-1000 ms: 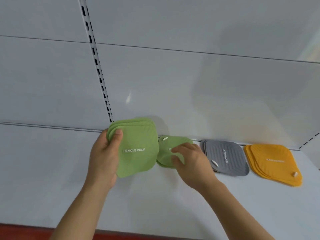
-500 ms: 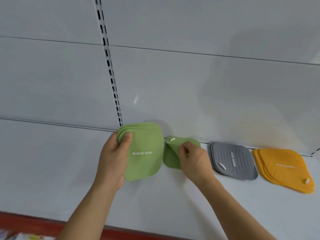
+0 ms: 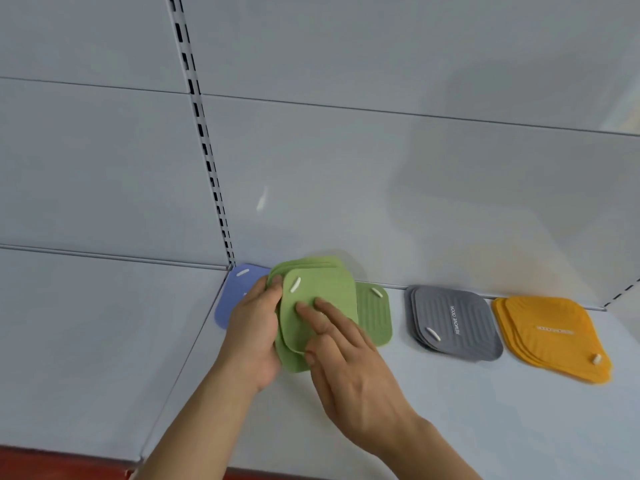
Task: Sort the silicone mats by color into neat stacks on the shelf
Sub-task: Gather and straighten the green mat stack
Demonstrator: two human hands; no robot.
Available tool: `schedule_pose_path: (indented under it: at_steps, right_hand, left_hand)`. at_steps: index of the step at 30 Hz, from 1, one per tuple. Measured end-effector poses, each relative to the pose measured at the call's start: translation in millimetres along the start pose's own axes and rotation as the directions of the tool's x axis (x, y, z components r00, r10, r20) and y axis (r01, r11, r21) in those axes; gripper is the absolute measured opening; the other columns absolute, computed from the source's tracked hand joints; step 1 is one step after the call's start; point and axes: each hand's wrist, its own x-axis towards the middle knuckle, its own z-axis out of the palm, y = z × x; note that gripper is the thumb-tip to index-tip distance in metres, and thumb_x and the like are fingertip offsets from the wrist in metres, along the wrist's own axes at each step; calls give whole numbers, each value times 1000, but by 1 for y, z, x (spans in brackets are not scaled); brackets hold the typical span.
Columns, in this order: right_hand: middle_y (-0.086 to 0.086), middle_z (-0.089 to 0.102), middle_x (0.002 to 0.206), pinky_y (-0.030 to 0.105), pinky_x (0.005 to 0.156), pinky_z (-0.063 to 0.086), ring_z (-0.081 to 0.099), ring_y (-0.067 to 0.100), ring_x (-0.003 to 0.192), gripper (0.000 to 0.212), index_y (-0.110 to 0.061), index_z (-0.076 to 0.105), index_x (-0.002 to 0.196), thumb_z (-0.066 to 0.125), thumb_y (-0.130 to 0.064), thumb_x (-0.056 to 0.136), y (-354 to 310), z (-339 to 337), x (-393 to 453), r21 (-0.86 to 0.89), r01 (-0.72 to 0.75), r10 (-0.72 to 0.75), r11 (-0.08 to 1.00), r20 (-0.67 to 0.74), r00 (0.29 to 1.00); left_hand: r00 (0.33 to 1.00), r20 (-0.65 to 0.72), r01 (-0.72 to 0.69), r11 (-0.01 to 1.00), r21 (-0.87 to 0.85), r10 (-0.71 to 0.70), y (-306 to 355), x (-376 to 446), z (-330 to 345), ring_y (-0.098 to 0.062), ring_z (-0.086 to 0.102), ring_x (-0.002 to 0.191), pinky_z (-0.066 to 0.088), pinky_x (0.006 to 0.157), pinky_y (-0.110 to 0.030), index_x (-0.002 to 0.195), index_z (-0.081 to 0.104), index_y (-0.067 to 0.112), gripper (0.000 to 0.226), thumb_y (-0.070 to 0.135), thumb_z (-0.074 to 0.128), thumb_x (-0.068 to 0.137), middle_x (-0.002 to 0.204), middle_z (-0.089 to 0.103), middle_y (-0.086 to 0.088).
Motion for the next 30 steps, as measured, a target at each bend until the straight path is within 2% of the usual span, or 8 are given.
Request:
schedule_pose_path:
  at_steps: [8, 12, 14, 17, 20, 22, 26, 30]
  right_hand:
    - [5, 44, 159, 48, 113, 40, 29, 29, 154, 19, -6, 61, 107, 45, -16, 106, -1, -5, -4, -13, 28, -28, 1000, 7, 1000]
    - [3, 49, 155, 41, 119, 35, 33, 22, 152, 19, -8, 63, 111, 48, -18, 108, 3, -16, -4, 127, 13, -11, 992, -16, 1000]
    - [4, 63, 138, 35, 116, 38, 48, 18, 141, 14, -8, 66, 111, 55, -12, 104, 16, -23, -3, 137, -58, 78, 989, -151, 985]
    - [9, 71, 113, 39, 102, 49, 62, 31, 114, 15, -7, 69, 106, 62, -12, 93, 60, -27, 6, -121, -314, 269, 942, -289, 919]
    - [7, 73, 112, 43, 89, 54, 60, 36, 109, 28, -11, 68, 112, 63, -29, 92, 97, -27, 20, -309, -546, 534, 778, -130, 835]
    - [1, 71, 114, 40, 88, 50, 54, 31, 115, 34, -17, 66, 114, 55, -42, 95, 111, -26, 30, -405, -587, 645, 701, 9, 764]
    - [-1, 70, 104, 37, 80, 44, 53, 31, 110, 27, -19, 61, 104, 49, -40, 94, 121, -17, 39, -448, -557, 668, 699, 131, 733]
    - [5, 68, 110, 40, 83, 52, 55, 34, 108, 32, -17, 65, 118, 60, -30, 89, 127, -11, 35, -328, -596, 653, 733, 92, 752]
  left_hand:
    - [994, 110, 2, 999, 54, -8, -4, 2, -3, -36, 72, 116, 58, 94, -54, 127, 69, 19, 42, 50, 60, 100, 122, 76, -13]
    - [981, 90, -188, 965, 181, 174, -10, 4, -6, -37, 70, 118, 54, 102, -62, 117, 69, 18, 19, 25, 68, 99, 118, 77, -10]
    - [969, 92, -244, 945, 217, 229, -10, 5, -10, -32, 70, 118, 51, 105, -62, 117, 70, 19, 16, 22, 65, 101, 118, 77, -6]
    - [955, 114, -292, 927, 234, 272, -6, 4, -15, -24, 70, 119, 49, 110, -57, 119, 70, 19, 18, 17, 62, 104, 121, 77, -1]
    - [949, 136, -310, 923, 227, 285, -3, 2, -21, -26, 68, 122, 48, 110, -60, 120, 70, 22, 19, 19, 65, 102, 125, 76, -2]
    - [945, 147, -319, 922, 220, 291, -1, 0, -23, -28, 67, 124, 47, 111, -62, 121, 70, 24, 25, 27, 70, 96, 127, 75, -3]
    - [936, 175, -341, 913, 224, 307, 1, -6, -29, -28, 67, 124, 47, 111, -61, 123, 69, 24, 27, 27, 69, 97, 128, 74, -4]
    - [933, 146, -354, 909, 219, 328, 2, -7, -34, -25, 69, 121, 49, 110, -59, 124, 68, 20, 22, 17, 62, 103, 125, 75, -3]
